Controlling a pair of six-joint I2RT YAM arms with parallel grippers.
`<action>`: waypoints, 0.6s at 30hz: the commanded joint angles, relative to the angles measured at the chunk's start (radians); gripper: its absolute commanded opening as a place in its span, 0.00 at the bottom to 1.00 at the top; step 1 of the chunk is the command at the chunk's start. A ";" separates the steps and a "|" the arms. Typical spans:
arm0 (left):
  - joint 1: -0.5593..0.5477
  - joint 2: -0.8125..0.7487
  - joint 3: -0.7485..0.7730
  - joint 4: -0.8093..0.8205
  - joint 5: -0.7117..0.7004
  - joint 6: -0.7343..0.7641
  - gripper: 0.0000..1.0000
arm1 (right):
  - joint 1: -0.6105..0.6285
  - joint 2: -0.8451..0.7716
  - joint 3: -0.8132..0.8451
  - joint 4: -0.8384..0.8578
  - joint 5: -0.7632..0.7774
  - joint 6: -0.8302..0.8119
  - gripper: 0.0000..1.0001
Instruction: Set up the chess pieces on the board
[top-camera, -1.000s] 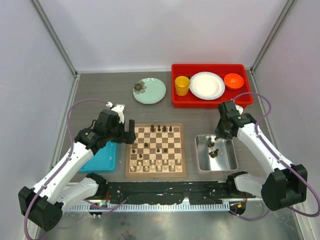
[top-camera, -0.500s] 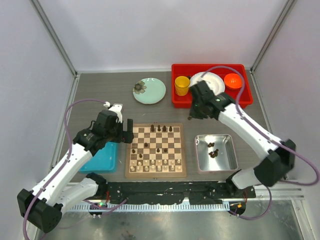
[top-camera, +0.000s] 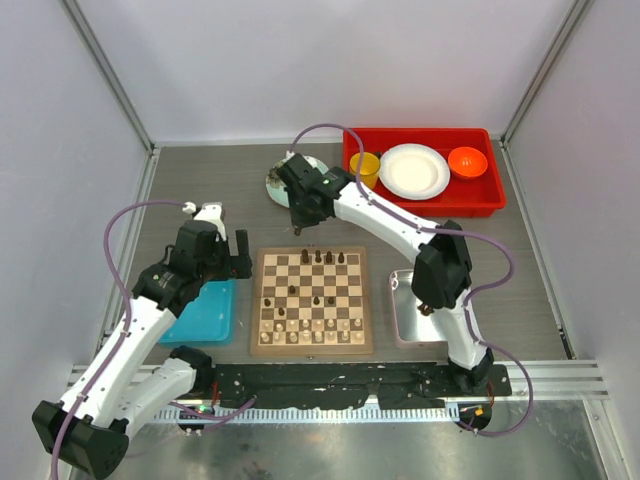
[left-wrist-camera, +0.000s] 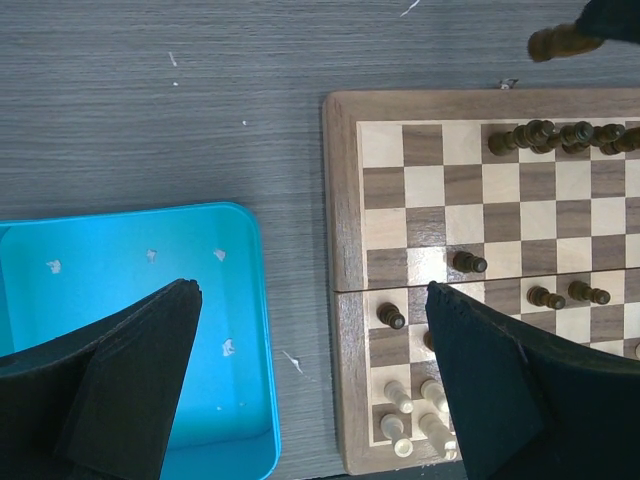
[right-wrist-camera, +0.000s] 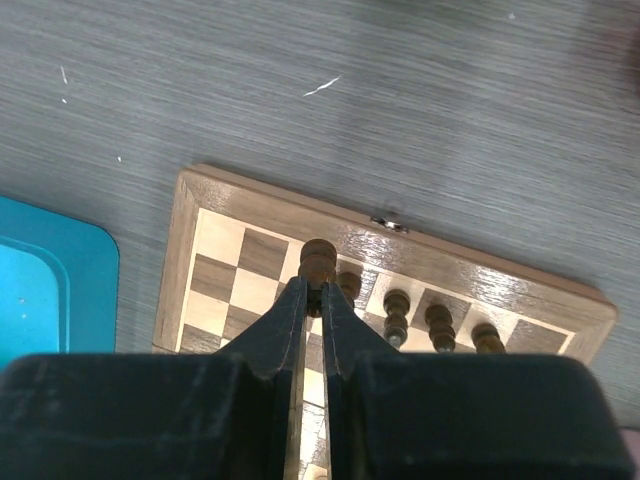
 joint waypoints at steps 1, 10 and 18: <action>0.010 -0.015 0.013 0.011 -0.014 -0.005 1.00 | 0.021 0.059 0.120 -0.053 -0.032 -0.050 0.01; 0.011 -0.010 0.013 0.016 0.006 0.000 1.00 | 0.055 0.117 0.159 -0.087 -0.049 -0.068 0.01; 0.010 -0.010 0.011 0.016 0.006 0.001 1.00 | 0.079 0.177 0.209 -0.093 -0.068 -0.061 0.01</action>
